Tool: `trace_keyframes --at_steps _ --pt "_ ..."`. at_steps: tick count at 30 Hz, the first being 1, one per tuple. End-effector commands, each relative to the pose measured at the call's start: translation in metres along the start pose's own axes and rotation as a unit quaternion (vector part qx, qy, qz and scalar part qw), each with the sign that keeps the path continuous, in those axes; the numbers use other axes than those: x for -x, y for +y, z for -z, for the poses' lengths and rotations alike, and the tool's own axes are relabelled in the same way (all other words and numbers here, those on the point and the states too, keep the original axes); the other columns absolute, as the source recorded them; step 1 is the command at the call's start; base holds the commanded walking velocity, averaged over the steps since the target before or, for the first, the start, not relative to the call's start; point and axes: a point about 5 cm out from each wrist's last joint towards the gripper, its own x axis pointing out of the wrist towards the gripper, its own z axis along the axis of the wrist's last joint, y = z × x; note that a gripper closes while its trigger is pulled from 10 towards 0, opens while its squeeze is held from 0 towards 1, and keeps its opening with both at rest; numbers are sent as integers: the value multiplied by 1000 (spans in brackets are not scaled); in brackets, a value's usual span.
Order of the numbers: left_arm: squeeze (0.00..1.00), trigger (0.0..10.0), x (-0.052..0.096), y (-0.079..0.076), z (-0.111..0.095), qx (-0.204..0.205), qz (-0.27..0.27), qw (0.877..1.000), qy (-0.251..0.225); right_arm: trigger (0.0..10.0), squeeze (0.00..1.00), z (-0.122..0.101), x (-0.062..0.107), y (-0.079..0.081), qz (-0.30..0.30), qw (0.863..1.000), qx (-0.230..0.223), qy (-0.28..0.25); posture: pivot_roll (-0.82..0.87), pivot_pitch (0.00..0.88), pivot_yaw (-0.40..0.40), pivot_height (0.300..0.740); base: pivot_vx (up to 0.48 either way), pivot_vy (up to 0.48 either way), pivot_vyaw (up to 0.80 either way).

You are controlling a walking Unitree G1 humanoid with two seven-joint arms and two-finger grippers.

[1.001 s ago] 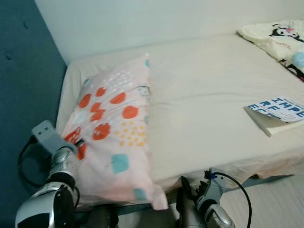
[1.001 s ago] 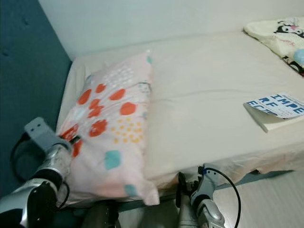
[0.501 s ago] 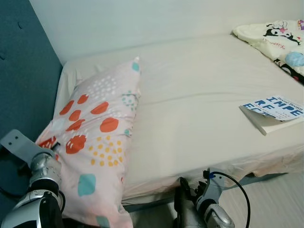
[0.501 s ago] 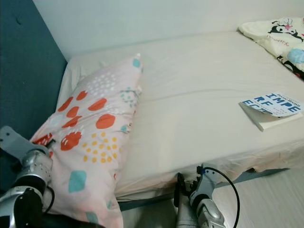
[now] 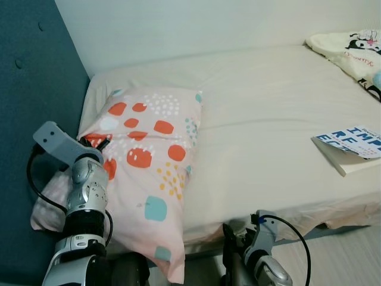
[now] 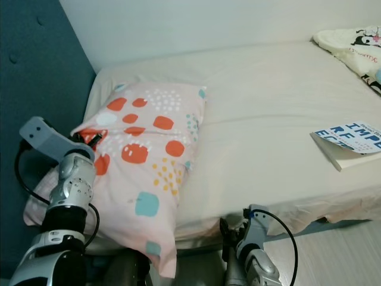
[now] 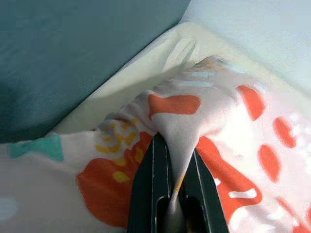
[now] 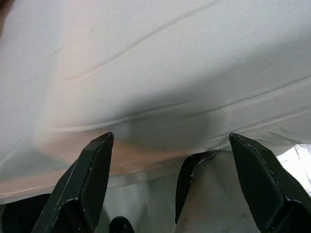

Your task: Clean up the room

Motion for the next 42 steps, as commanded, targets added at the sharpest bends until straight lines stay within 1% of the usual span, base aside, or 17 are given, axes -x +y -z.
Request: trace_keyframes --at_steps 1,5,6,8,10,14,16,17,21,22,23,24,26,27,33,38,42 --pt "0 0 -1 14 -4 -18 -17 1000 -12 10000 0 19 7 -1 5 999 -10 36 9 211 38 598 0 0 0" --pt "0 0 2 53 12 -52 -77 995 19 10000 0 19 7 0 4 999 -11 37 5 213 40 598 0 0 0" --pt "0 0 2 53 12 -52 -77 995 19 10000 0 19 7 0 4 999 -11 37 5 213 40 598 0 0 0" --pt "0 0 8 85 25 -74 -129 988 52 10000 0 20 7 0 5 999 -12 37 8 214 42 598 0 0 0" --pt "0 0 12 103 33 -94 -150 982 69 10000 0 20 7 0 5 999 -12 37 10 214 39 598 0 0 0" --pt "0 0 16 110 41 -102 -148 980 85 10000 0 20 7 0 4 999 -12 38 11 211 38 598 0 0 0" --pt "0 0 18 106 51 -102 -127 981 102 10000 0 19 6 0 2 999 -11 38 11 210 37 598 0 0 0" --pt "0 10000 19 101 54 -101 -109 983 110 10000 0 19 6 0 2 999 -11 38 11 207 36 598 0 0 0" --pt "0 10000 20 93 61 -99 -86 984 121 10000 0 17 5 0 0 999 -10 37 7 199 34 598 0 0 0" --pt "102 10000 21 91 66 -99 -83 983 128 10000 0 15 4 0 -1 999 -9 36 6 196 33 598 0 0 0" --pt "102 10000 21 91 66 -99 -83 983 128 10000 0 15 4 0 -1 999 -9 36 6 196 33 598 0 0 0" --pt "745 10000 23 88 72 -97 -70 983 140 10000 0 14 4 0 -2 999 -8 36 6 191 33 598 0 0 0" --pt "745 10000 24 85 75 -94 -60 983 148 10000 0 14 4 0 -2 999 -8 36 7 190 33 598 0 0 0" --pt "1000 10000 28 75 84 -82 -19 983 166 10000 0 12 3 -1 -1 999 -7 36 8 183 31 598 0 0 0" --pt "1000 10000 45 35 104 -65 122 970 199 10000 0 7 0 -1 -2 999 -4 33 13 160 25 598 0 0 0" --pt "1000 10000 58 17 115 -61 181 958 215 10000 0 3 -2 -1 -2 1000 -3 31 14 151 24 598 0 0 0" --pt "1000 10000 85 -13 134 -49 293 921 253 10000 0 -2 -5 -1 -1 1000 -4 27 15 133 26 598 0 0 0"
